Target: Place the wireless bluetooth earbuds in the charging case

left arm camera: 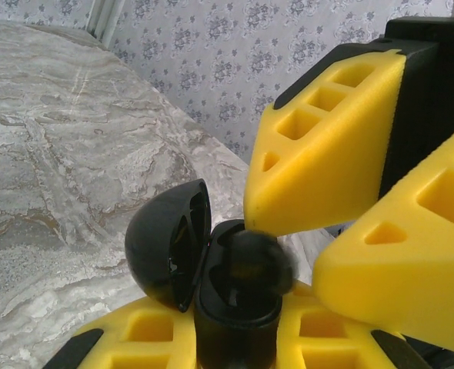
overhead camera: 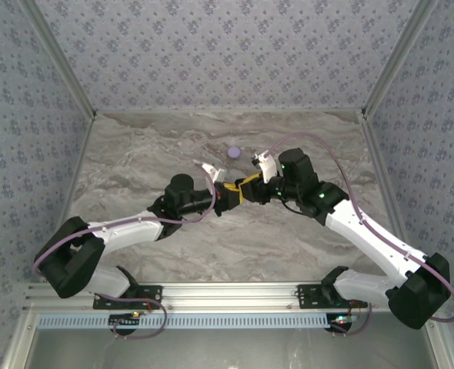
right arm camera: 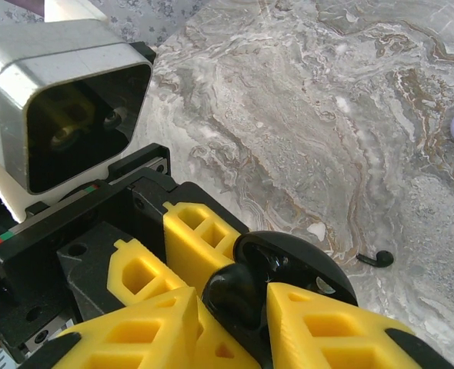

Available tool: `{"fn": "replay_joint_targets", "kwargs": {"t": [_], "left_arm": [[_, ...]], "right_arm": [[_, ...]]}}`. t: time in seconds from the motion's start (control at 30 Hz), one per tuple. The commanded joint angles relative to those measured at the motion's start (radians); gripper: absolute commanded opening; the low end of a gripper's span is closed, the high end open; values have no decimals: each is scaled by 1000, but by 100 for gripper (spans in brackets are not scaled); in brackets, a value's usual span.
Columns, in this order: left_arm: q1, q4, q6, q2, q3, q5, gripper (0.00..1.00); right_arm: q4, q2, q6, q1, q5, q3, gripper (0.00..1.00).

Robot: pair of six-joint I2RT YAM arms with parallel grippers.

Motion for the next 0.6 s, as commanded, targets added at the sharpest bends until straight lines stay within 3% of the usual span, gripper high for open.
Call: {"fn": "replay_joint_targets", "kwargs": {"t": [0.0,0.37,0.57], "left_arm": [[-2,6,22,-19,50,-1,5],[-7,-33,55,-17,52,-4,5],[-19,-78,160,-34,36,-24,5]], "right_arm": [[-29,-14,1,15,-27,17,33],[-47,-16,22,14,4,46,45],[-57,-52,39,7,42,47,48]]}}
